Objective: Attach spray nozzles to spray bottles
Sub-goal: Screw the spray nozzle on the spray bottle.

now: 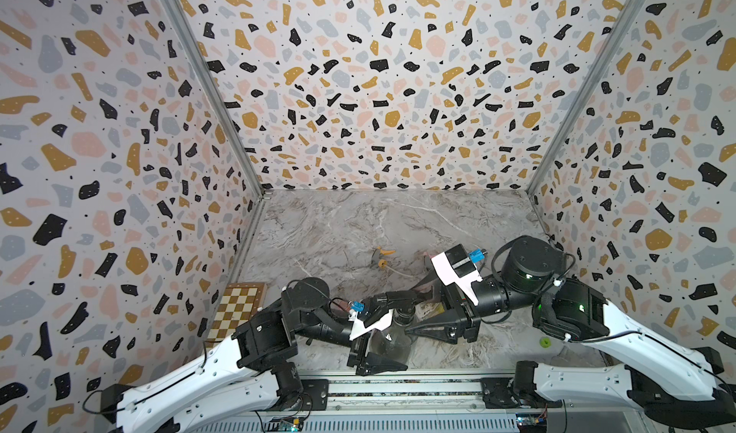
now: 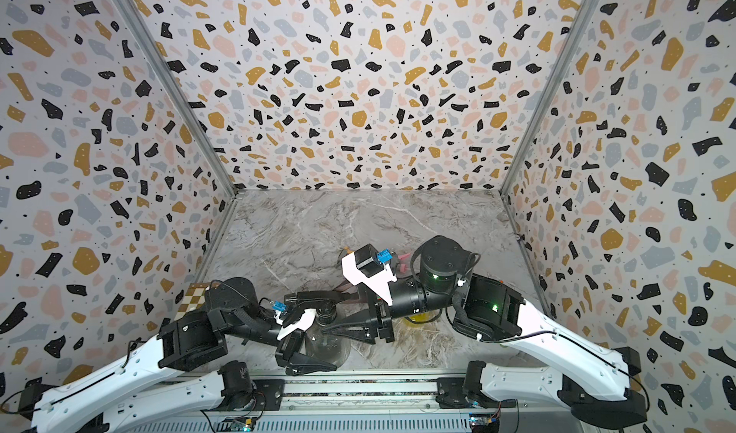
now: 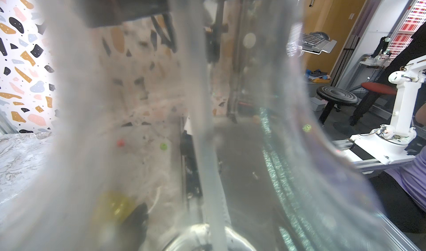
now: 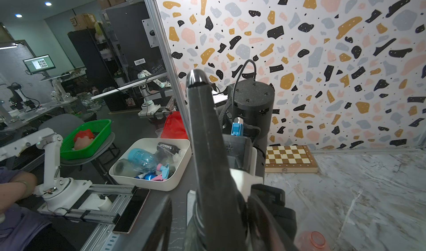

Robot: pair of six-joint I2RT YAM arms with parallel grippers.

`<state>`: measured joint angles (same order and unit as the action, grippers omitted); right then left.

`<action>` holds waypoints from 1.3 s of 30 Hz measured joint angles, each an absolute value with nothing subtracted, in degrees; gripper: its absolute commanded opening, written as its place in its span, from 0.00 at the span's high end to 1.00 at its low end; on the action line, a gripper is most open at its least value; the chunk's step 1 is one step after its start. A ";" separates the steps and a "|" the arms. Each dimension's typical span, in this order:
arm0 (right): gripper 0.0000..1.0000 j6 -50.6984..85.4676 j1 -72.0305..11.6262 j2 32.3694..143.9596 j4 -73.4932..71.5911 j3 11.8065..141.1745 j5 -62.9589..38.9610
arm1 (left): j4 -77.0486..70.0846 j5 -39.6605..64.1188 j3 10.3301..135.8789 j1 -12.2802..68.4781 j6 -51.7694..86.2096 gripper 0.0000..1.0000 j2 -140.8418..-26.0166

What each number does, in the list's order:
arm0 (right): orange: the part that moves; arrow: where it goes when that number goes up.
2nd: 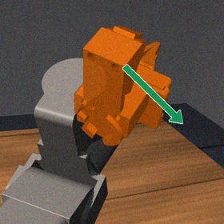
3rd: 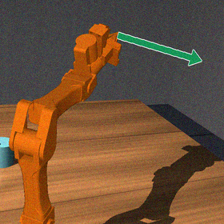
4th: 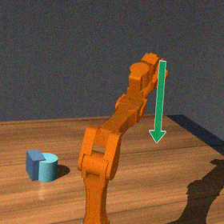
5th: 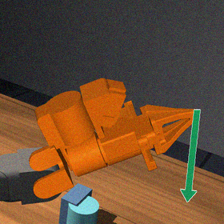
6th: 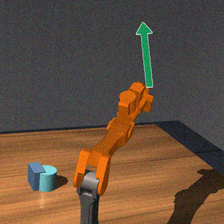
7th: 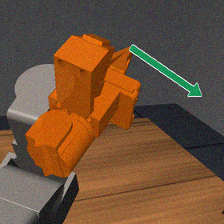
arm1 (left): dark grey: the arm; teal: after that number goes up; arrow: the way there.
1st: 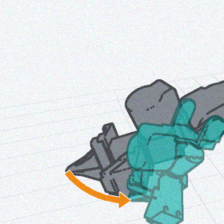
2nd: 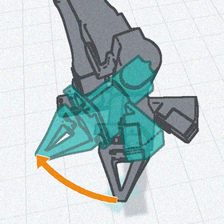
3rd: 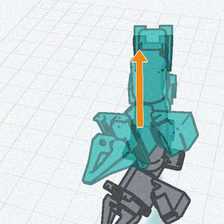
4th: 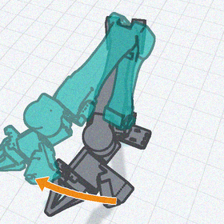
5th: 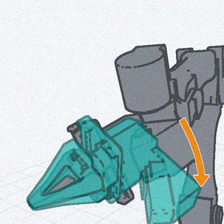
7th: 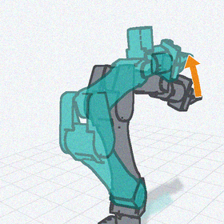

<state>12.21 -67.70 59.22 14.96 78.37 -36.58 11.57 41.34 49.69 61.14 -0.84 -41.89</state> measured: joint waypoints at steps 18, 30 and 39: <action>1.00 14.09 -68.69 59.70 12.62 78.02 -27.57 | 11.20 30.44 50.63 61.49 0.95 1.00 -41.74; 1.00 20.51 -80.29 63.81 9.19 78.30 14.41 | 5.89 7.97 49.01 62.11 4.05 1.00 -43.35; 0.76 27.42 -81.87 70.24 11.40 82.13 32.25 | 4.64 -3.49 47.48 61.41 5.08 1.00 -45.41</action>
